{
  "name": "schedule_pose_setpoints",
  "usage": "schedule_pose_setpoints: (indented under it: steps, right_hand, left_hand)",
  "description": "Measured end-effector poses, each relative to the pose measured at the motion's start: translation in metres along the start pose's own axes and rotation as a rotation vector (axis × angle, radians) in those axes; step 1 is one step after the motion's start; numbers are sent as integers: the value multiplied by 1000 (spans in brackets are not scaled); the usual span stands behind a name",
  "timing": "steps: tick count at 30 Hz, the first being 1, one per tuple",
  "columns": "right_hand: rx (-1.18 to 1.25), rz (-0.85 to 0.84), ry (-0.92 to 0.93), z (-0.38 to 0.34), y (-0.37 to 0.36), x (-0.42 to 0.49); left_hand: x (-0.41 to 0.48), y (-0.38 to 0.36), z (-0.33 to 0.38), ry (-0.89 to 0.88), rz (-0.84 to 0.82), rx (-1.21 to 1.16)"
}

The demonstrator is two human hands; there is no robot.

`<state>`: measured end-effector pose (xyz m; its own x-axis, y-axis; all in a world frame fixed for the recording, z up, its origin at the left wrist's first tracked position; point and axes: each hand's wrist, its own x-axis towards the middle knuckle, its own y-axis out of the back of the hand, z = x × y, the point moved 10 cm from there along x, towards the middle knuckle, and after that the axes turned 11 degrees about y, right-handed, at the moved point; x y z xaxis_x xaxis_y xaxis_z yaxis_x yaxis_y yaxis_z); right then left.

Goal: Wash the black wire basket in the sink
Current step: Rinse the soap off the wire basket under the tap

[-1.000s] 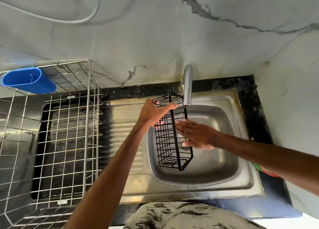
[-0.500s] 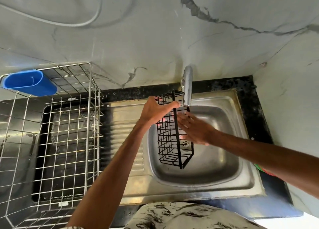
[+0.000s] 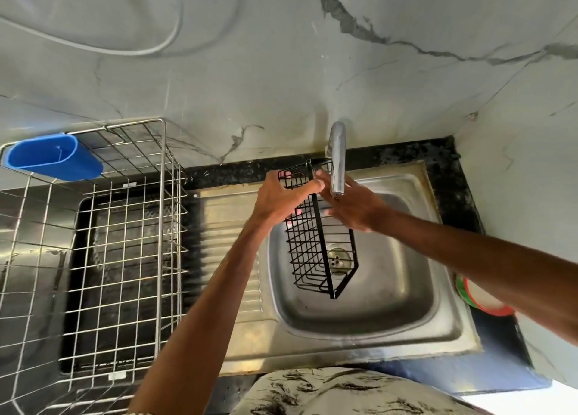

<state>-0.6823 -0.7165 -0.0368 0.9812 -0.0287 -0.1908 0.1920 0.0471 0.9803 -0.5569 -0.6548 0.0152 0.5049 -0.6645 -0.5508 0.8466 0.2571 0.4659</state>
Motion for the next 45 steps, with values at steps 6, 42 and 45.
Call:
schedule_pose_setpoints:
  steps: [6,42,45]
  right_hand:
    - [-8,-70,131,-62,-51,-32]
    - [895,-84,-151,-54,-44,-52]
    - [1063,-11,-257,-47,-46,-55]
  left_hand:
    - [1,22,-7,59,98,-69]
    - [-10,46,-8,11,234,-291]
    - [-15,47,-14,-12,237,-337]
